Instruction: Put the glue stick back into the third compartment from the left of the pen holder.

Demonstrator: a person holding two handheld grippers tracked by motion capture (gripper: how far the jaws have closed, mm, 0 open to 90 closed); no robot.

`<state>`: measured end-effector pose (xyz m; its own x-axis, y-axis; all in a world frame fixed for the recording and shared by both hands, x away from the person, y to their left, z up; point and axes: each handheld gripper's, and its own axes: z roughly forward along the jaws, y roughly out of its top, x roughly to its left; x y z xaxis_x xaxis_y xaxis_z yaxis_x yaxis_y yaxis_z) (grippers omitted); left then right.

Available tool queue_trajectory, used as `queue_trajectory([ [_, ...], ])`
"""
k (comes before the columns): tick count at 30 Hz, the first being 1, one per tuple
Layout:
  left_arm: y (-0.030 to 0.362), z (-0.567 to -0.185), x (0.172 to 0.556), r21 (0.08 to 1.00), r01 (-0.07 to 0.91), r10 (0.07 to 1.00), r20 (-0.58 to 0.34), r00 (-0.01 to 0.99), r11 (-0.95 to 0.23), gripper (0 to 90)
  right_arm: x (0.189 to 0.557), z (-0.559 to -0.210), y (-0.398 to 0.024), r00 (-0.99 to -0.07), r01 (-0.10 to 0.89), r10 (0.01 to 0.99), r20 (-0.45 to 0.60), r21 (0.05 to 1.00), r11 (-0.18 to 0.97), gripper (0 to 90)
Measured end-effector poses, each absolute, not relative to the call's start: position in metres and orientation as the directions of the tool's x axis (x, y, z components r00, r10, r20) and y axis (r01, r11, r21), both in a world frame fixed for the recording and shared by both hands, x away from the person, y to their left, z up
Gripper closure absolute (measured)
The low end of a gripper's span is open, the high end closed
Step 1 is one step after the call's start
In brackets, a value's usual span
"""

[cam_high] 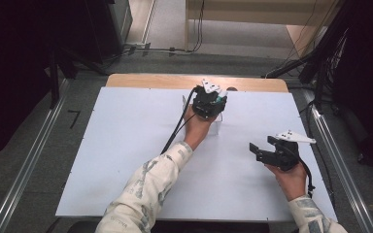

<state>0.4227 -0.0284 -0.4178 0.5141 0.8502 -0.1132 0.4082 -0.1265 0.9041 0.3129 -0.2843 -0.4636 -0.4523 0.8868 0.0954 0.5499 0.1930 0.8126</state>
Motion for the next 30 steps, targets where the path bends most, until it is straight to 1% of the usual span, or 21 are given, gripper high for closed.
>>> queue_trajectory([
  [30, -0.0309, -0.4163, 0.4208, 0.908, 0.396, 0.851, -0.1, 0.516, -0.134, 65.7, 0.313, -0.464, -0.2841, -0.456, 0.55, 0.885, 0.095, 0.812, 0.196, 17.8],
])
